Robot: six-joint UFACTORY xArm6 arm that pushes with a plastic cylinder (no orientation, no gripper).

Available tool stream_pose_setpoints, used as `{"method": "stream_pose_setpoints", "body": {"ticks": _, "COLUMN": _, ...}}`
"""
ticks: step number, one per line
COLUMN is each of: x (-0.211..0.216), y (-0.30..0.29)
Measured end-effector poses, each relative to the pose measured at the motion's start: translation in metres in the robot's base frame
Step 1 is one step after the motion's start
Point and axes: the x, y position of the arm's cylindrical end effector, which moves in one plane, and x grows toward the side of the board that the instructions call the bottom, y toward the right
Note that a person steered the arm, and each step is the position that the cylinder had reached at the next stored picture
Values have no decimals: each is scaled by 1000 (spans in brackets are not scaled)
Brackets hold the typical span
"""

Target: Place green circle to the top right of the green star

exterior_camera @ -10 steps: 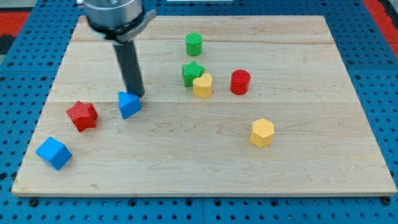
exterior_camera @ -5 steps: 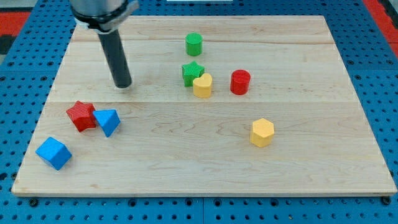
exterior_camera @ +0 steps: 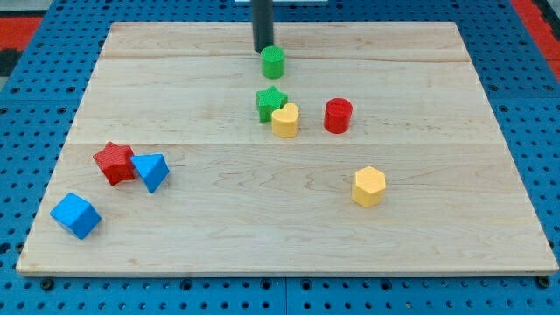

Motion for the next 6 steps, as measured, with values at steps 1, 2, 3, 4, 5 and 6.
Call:
{"method": "stream_pose_setpoints", "body": {"ticks": 1, "x": 18, "y": 35}}
{"method": "stream_pose_setpoints", "body": {"ticks": 2, "x": 41, "y": 44}}
{"method": "stream_pose_setpoints", "body": {"ticks": 3, "x": 45, "y": 49}}
{"method": "stream_pose_setpoints", "body": {"ticks": 4, "x": 66, "y": 55}}
{"method": "stream_pose_setpoints", "body": {"ticks": 5, "x": 99, "y": 32}}
{"method": "stream_pose_setpoints", "body": {"ticks": 6, "x": 111, "y": 4}}
